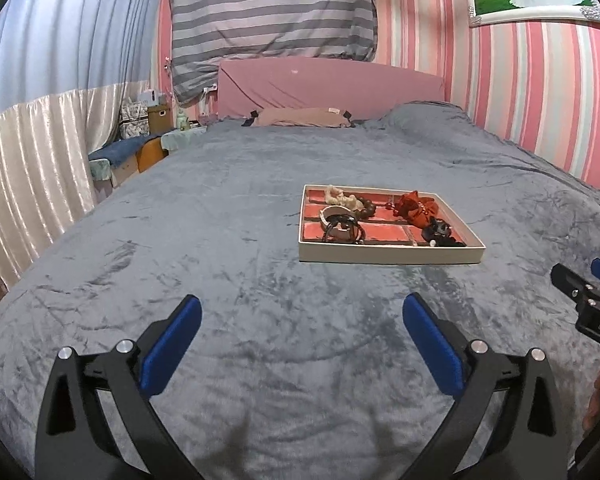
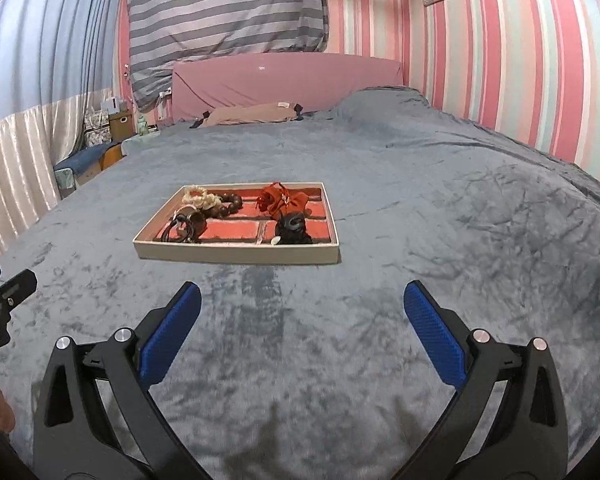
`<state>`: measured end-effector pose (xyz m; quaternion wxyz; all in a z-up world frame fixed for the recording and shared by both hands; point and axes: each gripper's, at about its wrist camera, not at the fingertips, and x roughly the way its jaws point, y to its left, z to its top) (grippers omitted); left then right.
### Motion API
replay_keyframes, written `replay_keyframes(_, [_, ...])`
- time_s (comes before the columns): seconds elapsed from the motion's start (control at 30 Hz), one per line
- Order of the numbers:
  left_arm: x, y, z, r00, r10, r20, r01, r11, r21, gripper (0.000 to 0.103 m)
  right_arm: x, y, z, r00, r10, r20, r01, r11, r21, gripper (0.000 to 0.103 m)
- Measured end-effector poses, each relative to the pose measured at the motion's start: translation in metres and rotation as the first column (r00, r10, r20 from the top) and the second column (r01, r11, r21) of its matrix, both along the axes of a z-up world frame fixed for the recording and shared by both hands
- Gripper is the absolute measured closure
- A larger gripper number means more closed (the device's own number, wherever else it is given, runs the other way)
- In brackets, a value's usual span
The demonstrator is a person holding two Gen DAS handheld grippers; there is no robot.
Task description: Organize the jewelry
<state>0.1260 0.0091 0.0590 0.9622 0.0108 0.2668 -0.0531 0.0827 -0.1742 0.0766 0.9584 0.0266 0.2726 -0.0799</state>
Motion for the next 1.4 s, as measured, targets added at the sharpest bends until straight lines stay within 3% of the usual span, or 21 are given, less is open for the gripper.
replay_keyframes(0.33, [-0.02,-0.004,0.007,0.999,0.018,0.031,-0.019,1.0,0.02,0.005,-0.013,0.005,0.006,1.0,-0.006,0.015,0.006,1.0,-0.012,0.004])
replay_keyframes(1.4, [-0.027,-0.006,0.01,0.998,0.023,0.066,-0.026,0.998,0.056,0.005,-0.02,0.018,0.01,0.999,0.003,0.041,-0.001,0.999,-0.044,0.004])
